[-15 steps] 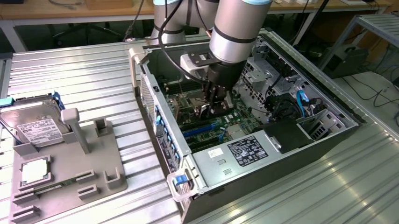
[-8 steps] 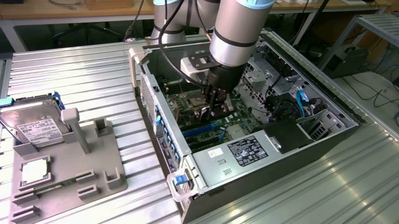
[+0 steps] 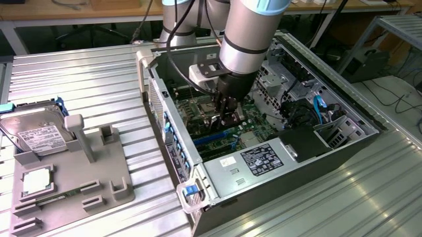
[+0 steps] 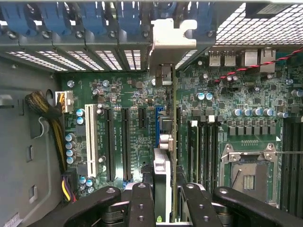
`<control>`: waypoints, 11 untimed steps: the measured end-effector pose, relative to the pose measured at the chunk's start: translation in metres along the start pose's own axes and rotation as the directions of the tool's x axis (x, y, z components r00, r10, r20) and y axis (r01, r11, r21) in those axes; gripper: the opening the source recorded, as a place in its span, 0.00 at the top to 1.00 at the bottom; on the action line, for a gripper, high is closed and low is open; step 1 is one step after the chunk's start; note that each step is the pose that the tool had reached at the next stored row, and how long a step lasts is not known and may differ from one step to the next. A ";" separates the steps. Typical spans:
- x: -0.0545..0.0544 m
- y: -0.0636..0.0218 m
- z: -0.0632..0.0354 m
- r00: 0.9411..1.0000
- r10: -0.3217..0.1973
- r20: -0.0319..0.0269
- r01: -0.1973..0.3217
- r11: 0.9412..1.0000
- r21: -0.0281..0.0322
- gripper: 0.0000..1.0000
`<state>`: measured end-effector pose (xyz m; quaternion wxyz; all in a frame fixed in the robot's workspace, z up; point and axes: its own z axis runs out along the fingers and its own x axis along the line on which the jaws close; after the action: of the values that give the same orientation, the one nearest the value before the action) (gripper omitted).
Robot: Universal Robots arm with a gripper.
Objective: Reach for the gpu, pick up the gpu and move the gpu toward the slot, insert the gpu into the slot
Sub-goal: 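Insert the gpu into the slot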
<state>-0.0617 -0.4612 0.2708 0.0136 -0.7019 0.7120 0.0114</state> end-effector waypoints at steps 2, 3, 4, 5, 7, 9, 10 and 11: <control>0.000 0.0002 0.0032 1.000 0.000 0.000 0.000 1.000 0.000 0.73; 0.000 0.0006 0.0044 1.000 0.000 0.000 0.000 1.000 0.000 0.73; 0.000 0.0009 0.0054 1.000 0.000 0.000 0.000 1.000 0.000 0.73; 0.000 0.0010 0.0064 1.000 0.000 0.000 0.000 1.000 0.000 0.73; 0.000 0.0011 0.0087 1.000 0.000 0.000 0.000 1.000 0.000 0.73; 0.000 0.0011 0.0101 1.000 0.000 0.000 0.000 1.000 0.000 0.73; 0.000 0.0011 0.0125 1.000 0.000 0.000 0.000 1.000 -0.001 0.73; 0.001 0.0011 0.0138 1.000 0.001 0.000 -0.001 1.000 -0.001 0.73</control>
<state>-0.0628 -0.4614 0.2570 0.0133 -0.7017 0.7123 0.0116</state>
